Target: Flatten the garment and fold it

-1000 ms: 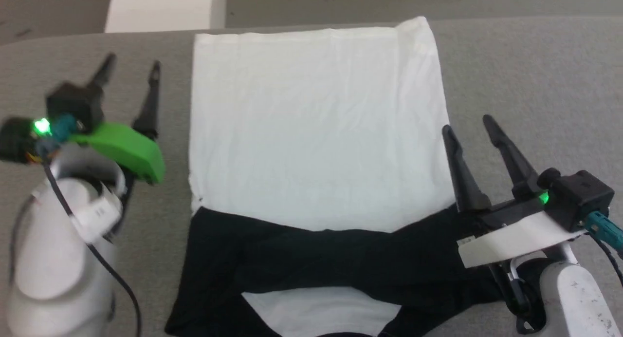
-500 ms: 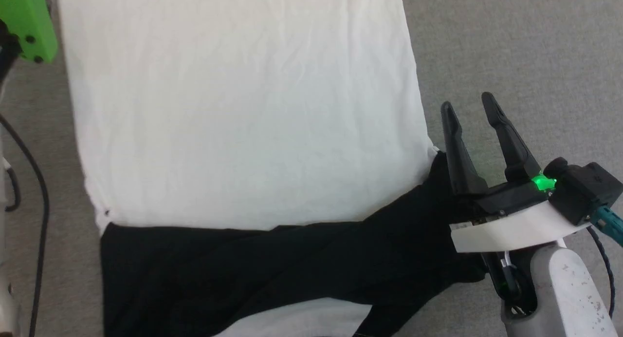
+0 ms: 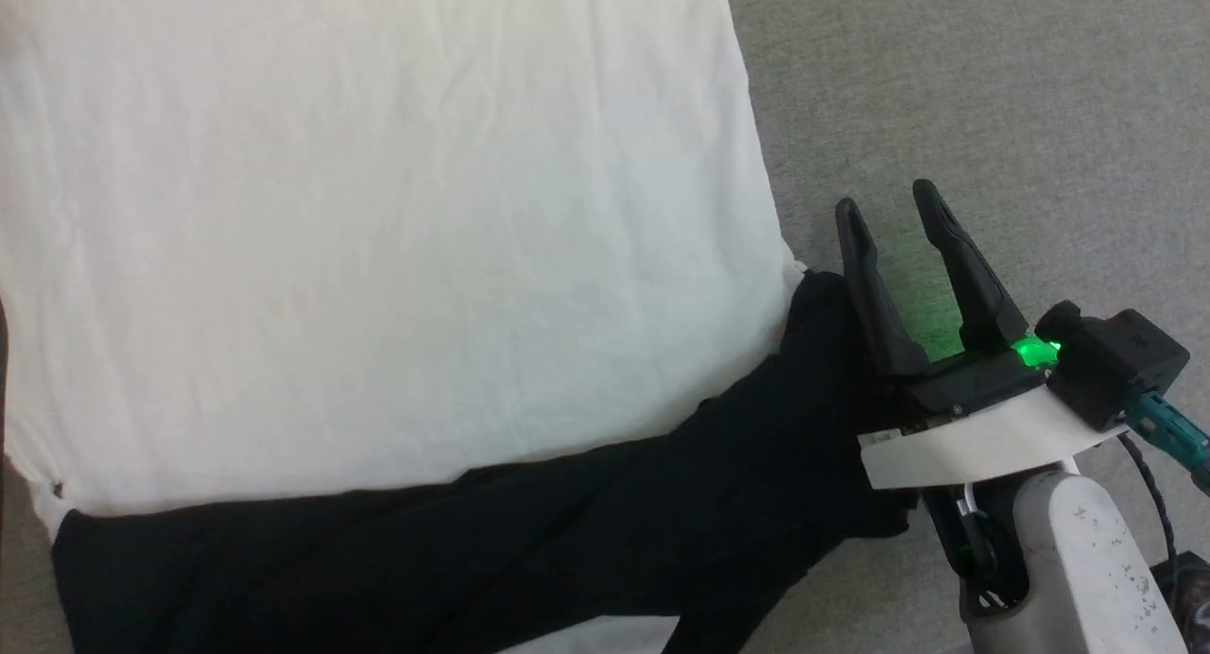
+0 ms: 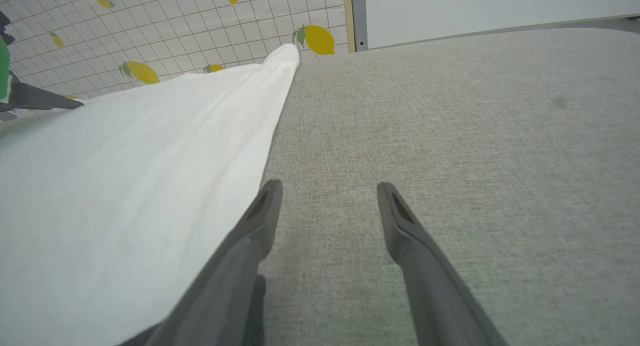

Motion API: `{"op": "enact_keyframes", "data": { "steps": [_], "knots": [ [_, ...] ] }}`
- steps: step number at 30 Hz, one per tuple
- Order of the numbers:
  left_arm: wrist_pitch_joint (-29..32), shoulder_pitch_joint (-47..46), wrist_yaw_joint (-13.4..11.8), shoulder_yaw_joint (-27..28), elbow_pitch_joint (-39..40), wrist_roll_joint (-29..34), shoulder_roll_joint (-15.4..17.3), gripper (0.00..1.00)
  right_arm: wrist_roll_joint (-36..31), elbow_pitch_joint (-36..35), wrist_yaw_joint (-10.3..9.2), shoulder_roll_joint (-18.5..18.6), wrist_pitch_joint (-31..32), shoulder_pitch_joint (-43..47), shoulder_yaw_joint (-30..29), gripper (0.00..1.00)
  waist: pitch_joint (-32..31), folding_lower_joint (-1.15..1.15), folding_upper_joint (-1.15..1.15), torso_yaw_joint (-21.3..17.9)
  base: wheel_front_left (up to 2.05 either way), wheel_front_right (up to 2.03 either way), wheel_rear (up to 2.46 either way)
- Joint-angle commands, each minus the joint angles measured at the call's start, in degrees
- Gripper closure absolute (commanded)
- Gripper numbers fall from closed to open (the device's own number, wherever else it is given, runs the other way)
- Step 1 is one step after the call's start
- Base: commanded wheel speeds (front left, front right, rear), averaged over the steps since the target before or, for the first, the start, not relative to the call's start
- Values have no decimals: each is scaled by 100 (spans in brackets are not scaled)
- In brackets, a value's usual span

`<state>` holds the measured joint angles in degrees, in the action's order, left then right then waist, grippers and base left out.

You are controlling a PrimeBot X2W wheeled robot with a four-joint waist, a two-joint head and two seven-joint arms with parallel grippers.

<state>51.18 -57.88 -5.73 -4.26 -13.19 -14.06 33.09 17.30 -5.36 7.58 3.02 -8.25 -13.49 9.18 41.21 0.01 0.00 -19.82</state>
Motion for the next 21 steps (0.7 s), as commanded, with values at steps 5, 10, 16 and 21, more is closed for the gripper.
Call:
{"op": "enact_keyframes", "data": {
  "steps": [5,10,16,21],
  "knots": [
    [193,115,-101,9,11,67,93,67,25,15,-9,-13,20,-91,3,0,110,-1,0,-26,0,0,0],
    [-97,110,-17,-60,70,-29,-36,100,-202,-29,-9,-13,162,-306,11,0,52,-1,0,148,0,0,0],
    [-1008,157,145,-190,38,-162,-372,100,-408,55,-9,129,608,-1295,15,0,-250,-1,0,500,0,0,0],
    [-1596,-16,287,-455,-126,-267,-832,100,-124,1379,-9,233,1745,-3315,-261,0,-335,-1,0,1045,0,0,0]
  ]
}}
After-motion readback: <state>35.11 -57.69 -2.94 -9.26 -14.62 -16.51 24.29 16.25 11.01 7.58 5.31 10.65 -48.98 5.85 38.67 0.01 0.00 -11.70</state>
